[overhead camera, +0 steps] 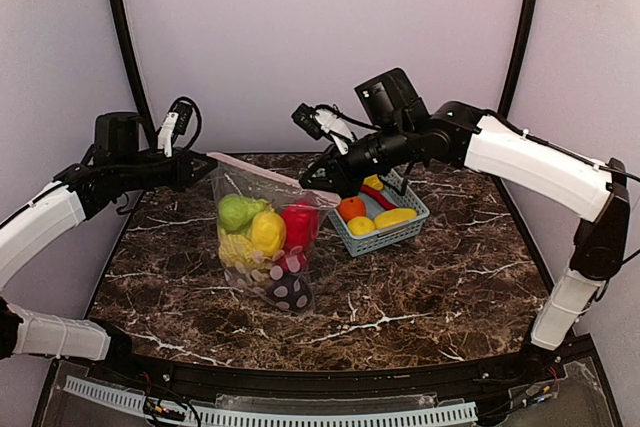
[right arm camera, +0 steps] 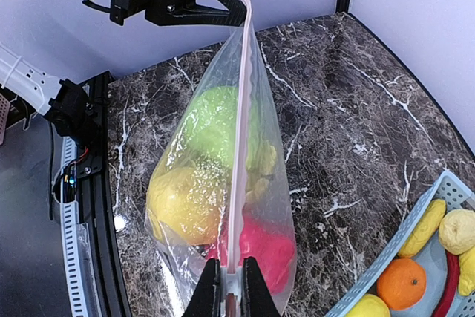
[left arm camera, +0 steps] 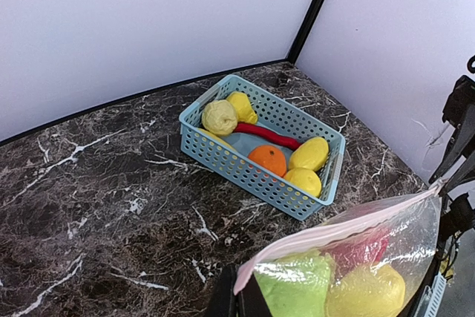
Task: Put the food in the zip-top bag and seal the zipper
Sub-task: Zip the zipper on the zipper food storage bag, then place the zipper food storage bag at the center of the board, then reset both arms
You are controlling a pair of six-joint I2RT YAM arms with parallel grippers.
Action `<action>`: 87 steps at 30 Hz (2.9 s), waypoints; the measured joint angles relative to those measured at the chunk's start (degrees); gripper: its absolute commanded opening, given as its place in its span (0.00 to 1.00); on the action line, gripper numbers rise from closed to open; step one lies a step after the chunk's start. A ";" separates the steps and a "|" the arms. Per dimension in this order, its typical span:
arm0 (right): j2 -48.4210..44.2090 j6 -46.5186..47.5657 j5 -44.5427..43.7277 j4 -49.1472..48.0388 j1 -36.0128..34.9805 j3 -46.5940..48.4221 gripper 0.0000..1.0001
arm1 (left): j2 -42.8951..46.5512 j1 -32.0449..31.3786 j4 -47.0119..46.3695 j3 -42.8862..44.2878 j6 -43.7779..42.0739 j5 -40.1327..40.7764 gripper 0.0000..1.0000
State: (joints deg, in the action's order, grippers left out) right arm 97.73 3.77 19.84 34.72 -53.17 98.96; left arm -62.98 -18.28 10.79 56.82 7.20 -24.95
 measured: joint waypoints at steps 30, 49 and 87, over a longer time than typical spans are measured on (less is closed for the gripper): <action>-2.60 -1.29 -3.23 -0.87 0.98 -3.43 0.00 | 0.00 5.84 0.04 0.00 1.64 0.13 0.01; -2.32 -4.74 -4.85 -1.81 1.70 -3.72 0.00 | -0.98 8.02 -1.16 0.02 2.86 -4.52 0.39; -12.61 -24.90 -14.10 -11.82 30.23 -29.99 0.99 | -4.35 21.59 4.68 1.07 3.69 4.24 0.99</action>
State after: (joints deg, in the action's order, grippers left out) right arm 85.12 -21.12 5.74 22.90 -22.94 68.97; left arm -67.33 3.31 15.46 57.89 10.90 -20.71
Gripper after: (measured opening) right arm 0.986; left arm 0.986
